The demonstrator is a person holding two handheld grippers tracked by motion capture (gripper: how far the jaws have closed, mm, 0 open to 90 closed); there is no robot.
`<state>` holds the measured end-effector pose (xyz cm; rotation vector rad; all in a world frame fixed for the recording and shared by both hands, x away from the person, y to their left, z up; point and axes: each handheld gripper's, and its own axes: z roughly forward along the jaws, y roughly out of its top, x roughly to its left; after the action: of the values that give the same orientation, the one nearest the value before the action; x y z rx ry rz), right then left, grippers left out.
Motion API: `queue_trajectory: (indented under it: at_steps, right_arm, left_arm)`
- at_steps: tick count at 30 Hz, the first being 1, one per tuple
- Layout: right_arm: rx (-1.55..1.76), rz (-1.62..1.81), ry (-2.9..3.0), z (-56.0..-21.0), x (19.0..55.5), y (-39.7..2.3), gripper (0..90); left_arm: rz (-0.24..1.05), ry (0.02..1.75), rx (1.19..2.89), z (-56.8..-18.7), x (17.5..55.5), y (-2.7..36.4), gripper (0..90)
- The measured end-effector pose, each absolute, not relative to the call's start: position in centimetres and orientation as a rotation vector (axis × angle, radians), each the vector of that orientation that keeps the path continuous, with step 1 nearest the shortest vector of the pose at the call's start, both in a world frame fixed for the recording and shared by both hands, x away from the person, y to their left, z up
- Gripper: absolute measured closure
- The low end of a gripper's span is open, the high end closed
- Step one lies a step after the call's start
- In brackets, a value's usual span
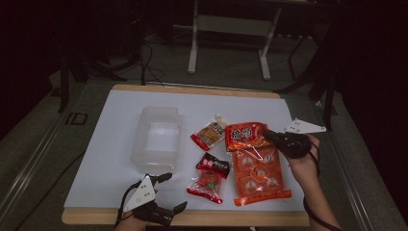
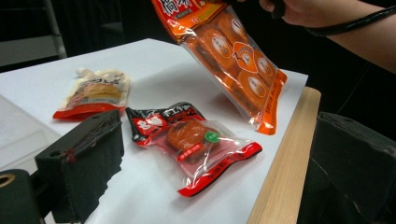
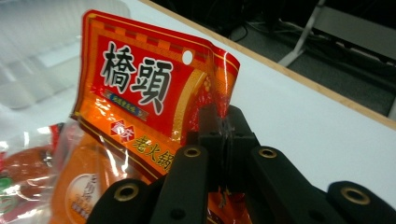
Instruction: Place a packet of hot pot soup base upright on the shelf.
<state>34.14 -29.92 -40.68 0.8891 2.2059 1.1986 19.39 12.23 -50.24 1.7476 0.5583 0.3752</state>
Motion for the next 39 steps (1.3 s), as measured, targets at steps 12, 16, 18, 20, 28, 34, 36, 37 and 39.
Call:
queue_trajectory:
  at_steps: [12,16,18,20,28,34,36,37,39]
  right_arm:
    - [0.786,1.276,2.17,-38.1,30.4,-29.9,88.6]
    - [0.745,1.283,2.153,-37.4,29.0,-29.9,88.6]
    - [0.731,1.295,2.145,-37.2,28.5,-29.9,88.6]
    - [0.718,1.308,2.139,-36.9,27.9,-29.9,88.6]
    - [0.647,1.393,2.107,-35.2,25.7,-29.7,88.7]
    - [0.595,1.401,2.063,-33.8,25.1,-29.2,88.8]
    - [0.596,1.4,2.052,-33.4,25.1,-29.0,88.8]
    - [0.596,1.415,2.049,-33.1,25.2,-29.1,88.8]
    - [0.594,1.416,2.037,-32.7,25.2,-29.0,88.8]
  left_arm:
    - [0.342,0.537,1.79,-49.0,20.0,10.1,3.1]
    - [0.326,0.543,1.776,-48.7,20.3,9.8,3.2]
    - [0.323,0.549,1.778,-48.7,20.4,9.6,3.2]
    - [0.316,0.547,1.779,-48.6,20.6,9.5,3.2]
    - [0.314,0.553,1.761,-48.4,20.7,9.7,3.2]
    - [0.329,0.555,1.738,-47.9,20.9,10.0,3.3]
    - [0.331,0.554,1.726,-47.6,21.0,10.1,3.3]
    - [0.332,0.556,1.717,-47.5,21.1,10.1,3.2]
    - [0.334,0.557,1.701,-47.2,21.3,10.2,3.2]
